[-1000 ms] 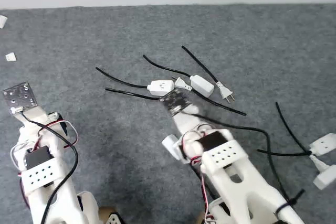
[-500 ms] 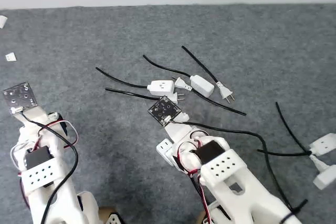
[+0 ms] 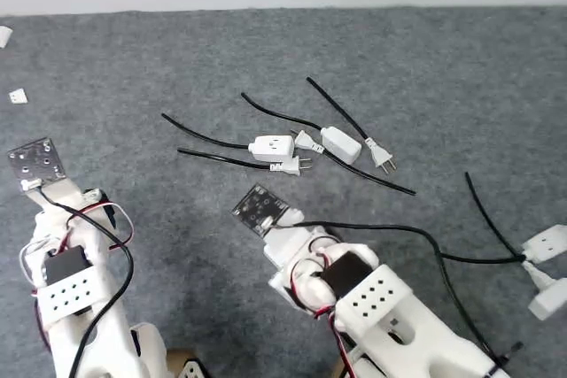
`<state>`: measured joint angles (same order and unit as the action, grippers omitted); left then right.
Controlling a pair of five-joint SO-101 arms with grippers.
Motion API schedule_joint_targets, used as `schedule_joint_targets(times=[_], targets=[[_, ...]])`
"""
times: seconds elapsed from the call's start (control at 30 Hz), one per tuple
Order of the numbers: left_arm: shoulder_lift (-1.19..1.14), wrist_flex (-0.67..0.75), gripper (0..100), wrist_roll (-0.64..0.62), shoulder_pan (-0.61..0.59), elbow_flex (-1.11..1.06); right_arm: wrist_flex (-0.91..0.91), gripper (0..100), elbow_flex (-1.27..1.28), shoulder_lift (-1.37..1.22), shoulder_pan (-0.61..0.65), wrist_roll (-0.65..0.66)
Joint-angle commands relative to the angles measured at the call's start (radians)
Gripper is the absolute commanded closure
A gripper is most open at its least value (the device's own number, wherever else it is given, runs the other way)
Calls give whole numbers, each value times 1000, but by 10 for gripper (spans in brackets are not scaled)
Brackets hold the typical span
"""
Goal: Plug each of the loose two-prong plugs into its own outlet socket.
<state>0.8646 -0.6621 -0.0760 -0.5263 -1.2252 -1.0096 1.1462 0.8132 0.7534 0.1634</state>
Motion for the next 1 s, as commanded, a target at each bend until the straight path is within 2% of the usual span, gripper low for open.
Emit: schedule_joint_targets(times=[0.0, 0.23, 0.4, 0.57, 0.73, 0.8, 0.83, 0.97], targets=[[-3, 31, 930, 9, 8, 7, 45, 649, -12, 24, 15, -46], [-3, 31, 930, 9, 8, 7, 125, 738, -81, -213, 16, -52], [-3, 31, 930, 9, 8, 7, 119, 742, -201, -427, 16, -57], [-3, 31, 930, 9, 8, 7, 122, 756, -233, -469, 16, -58], [-3, 31, 930, 9, 8, 7, 174, 965, -235, -476, 21, -57], [-3, 31, 930, 9, 8, 7, 180, 991, -236, -467, 13, -58], [-3, 31, 930, 9, 8, 7, 179, 990, -245, -467, -1, -75], [-3, 31, 930, 9, 8, 7, 177, 990, -293, -478, -101, -307]])
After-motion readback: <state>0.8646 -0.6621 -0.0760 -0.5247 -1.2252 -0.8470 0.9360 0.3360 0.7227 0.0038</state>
